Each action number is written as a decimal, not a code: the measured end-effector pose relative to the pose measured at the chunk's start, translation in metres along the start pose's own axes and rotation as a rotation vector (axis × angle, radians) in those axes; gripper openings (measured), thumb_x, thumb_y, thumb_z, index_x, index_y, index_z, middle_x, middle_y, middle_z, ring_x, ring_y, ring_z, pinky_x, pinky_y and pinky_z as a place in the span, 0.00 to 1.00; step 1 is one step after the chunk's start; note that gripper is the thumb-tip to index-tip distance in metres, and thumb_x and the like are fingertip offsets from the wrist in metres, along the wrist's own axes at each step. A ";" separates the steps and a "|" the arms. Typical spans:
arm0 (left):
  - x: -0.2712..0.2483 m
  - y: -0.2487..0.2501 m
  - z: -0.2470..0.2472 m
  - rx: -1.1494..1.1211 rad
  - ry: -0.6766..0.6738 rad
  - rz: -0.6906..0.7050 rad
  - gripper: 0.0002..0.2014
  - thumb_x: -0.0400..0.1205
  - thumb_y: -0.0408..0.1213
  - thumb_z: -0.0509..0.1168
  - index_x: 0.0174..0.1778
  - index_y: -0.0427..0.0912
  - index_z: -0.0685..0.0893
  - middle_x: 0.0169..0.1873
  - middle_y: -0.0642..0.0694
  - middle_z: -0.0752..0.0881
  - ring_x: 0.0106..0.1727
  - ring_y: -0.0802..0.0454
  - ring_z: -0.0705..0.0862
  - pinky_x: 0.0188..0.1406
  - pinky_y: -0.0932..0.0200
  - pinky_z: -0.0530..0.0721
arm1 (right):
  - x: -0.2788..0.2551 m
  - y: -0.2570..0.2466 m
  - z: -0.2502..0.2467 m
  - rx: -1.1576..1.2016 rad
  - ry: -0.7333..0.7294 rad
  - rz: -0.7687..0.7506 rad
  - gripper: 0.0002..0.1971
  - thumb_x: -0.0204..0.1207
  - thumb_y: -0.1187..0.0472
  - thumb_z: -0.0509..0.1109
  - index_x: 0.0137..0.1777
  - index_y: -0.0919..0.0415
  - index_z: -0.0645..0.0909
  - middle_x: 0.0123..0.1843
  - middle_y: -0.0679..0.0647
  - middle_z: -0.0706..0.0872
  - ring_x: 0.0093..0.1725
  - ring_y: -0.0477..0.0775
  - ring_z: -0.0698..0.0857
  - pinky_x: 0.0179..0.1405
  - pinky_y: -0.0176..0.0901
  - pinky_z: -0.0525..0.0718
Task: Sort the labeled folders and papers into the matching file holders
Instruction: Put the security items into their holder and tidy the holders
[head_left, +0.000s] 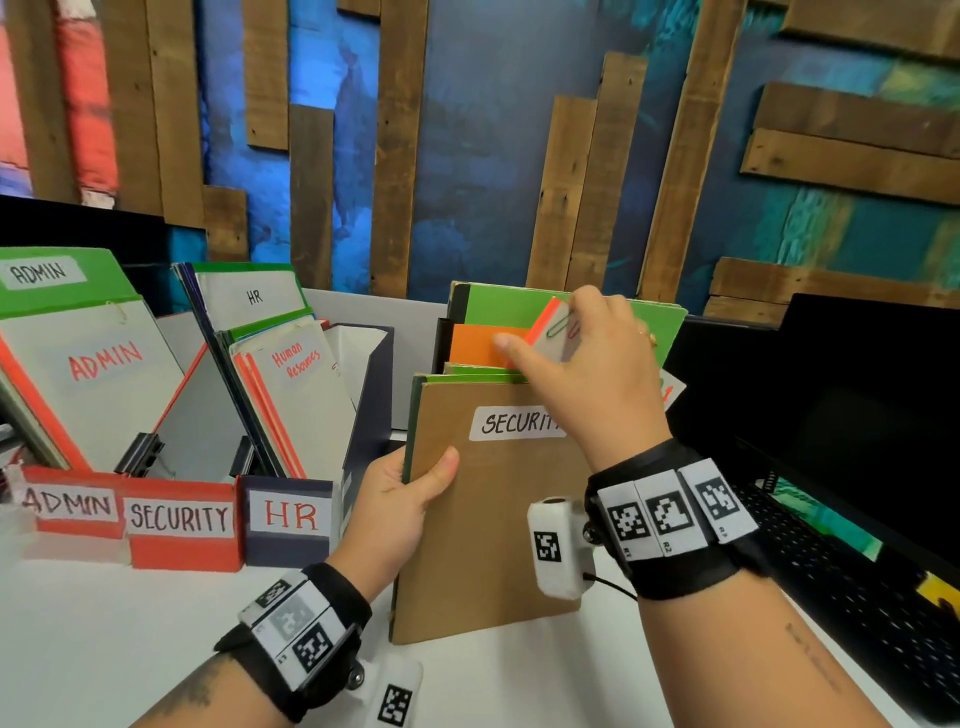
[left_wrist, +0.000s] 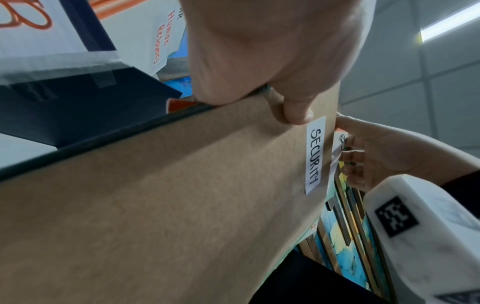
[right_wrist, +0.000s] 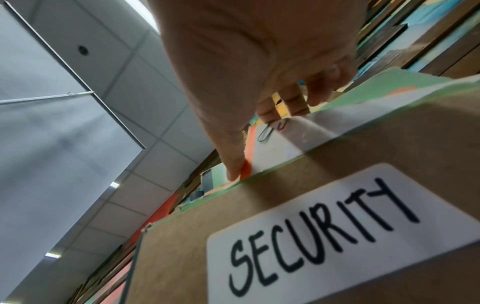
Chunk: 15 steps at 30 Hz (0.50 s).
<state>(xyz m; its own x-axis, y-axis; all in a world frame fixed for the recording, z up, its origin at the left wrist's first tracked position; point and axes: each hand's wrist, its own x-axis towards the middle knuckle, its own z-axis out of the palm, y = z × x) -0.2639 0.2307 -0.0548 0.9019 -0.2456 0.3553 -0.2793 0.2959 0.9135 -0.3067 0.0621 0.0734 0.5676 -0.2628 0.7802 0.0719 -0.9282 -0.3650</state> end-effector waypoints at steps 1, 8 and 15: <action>-0.001 0.001 0.000 0.000 -0.006 0.000 0.10 0.86 0.42 0.66 0.60 0.51 0.88 0.51 0.52 0.94 0.51 0.51 0.93 0.41 0.60 0.91 | -0.001 0.000 0.000 0.021 -0.019 0.017 0.31 0.67 0.25 0.72 0.52 0.50 0.70 0.50 0.48 0.76 0.52 0.56 0.78 0.48 0.57 0.81; -0.001 0.001 0.001 0.008 0.000 -0.003 0.11 0.85 0.43 0.66 0.62 0.51 0.87 0.52 0.53 0.94 0.53 0.51 0.93 0.46 0.55 0.91 | -0.002 0.001 -0.003 0.153 0.092 -0.030 0.31 0.70 0.38 0.80 0.58 0.56 0.68 0.56 0.49 0.72 0.51 0.50 0.75 0.47 0.47 0.77; -0.002 -0.001 0.006 0.011 0.038 0.045 0.09 0.86 0.41 0.66 0.59 0.53 0.88 0.49 0.56 0.94 0.49 0.56 0.93 0.36 0.65 0.89 | 0.011 0.006 -0.020 -0.074 0.337 -0.195 0.21 0.66 0.63 0.85 0.53 0.58 0.77 0.59 0.56 0.76 0.54 0.59 0.78 0.44 0.49 0.79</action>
<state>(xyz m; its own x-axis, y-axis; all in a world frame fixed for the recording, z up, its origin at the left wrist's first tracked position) -0.2673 0.2259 -0.0552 0.9001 -0.1968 0.3888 -0.3236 0.2956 0.8988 -0.3158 0.0484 0.0900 0.2471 -0.1403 0.9588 0.0856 -0.9824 -0.1658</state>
